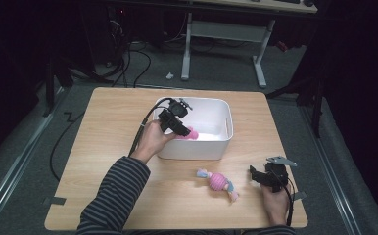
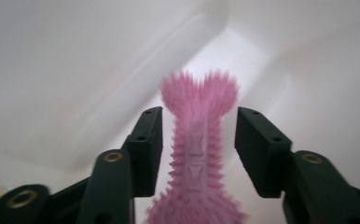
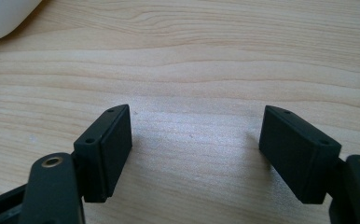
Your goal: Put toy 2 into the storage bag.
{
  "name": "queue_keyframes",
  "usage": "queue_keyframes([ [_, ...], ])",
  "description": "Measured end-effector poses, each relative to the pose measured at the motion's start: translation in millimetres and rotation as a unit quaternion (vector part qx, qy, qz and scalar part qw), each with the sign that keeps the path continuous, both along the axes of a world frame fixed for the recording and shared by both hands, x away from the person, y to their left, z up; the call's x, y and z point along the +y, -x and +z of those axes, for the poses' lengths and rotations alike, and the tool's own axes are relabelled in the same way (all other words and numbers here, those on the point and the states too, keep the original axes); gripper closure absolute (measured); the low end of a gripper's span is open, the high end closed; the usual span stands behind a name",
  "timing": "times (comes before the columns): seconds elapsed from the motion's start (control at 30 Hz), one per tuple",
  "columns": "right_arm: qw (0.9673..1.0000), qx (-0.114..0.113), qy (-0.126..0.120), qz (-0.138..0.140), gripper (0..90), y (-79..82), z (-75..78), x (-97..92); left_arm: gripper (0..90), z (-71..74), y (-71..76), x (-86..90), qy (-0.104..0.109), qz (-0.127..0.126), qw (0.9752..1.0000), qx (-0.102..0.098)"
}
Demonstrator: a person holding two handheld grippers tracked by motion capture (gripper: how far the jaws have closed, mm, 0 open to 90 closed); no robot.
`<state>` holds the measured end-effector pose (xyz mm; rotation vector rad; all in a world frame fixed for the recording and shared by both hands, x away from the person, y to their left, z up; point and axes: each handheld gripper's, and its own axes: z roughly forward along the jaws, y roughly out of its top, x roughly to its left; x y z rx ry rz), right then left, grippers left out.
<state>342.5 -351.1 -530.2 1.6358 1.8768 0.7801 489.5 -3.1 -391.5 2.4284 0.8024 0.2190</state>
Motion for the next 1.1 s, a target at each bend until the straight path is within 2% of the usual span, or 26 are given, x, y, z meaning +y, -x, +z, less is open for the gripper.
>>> queue_keyframes([
  [0.2,1.0000,0.000,0.000,0.001,25.8,0.0,0.0,0.1,43.3,18.2,12.6,10.3,0.014,-0.001,0.9997,-0.023],
  [0.27,1.0000,0.000,0.000,0.001,25.8,0.0,0.0,0.1,42.3,24.7,18.1,19.3,0.029,0.001,0.9992,-0.027],
  [0.3,1.0000,0.000,0.000,0.000,25.8,0.0,0.0,0.1,41.6,24.7,18.1,19.3,0.029,0.001,0.9992,-0.027],
  [0.53,1.0000,0.000,0.000,0.001,25.8,0.0,0.0,0.1,38.2,40.0,35.2,52.5,0.057,0.010,0.9969,-0.054],
  [0.83,1.0000,0.000,0.000,0.001,25.8,0.0,0.0,0.2,37.4,39.4,44.6,82.7,0.081,0.029,0.9947,-0.056],
  [1.1,1.0000,0.000,0.000,0.001,25.8,0.0,0.0,0.2,36.1,39.4,53.5,100.2,0.090,0.040,0.9929,-0.067],
])
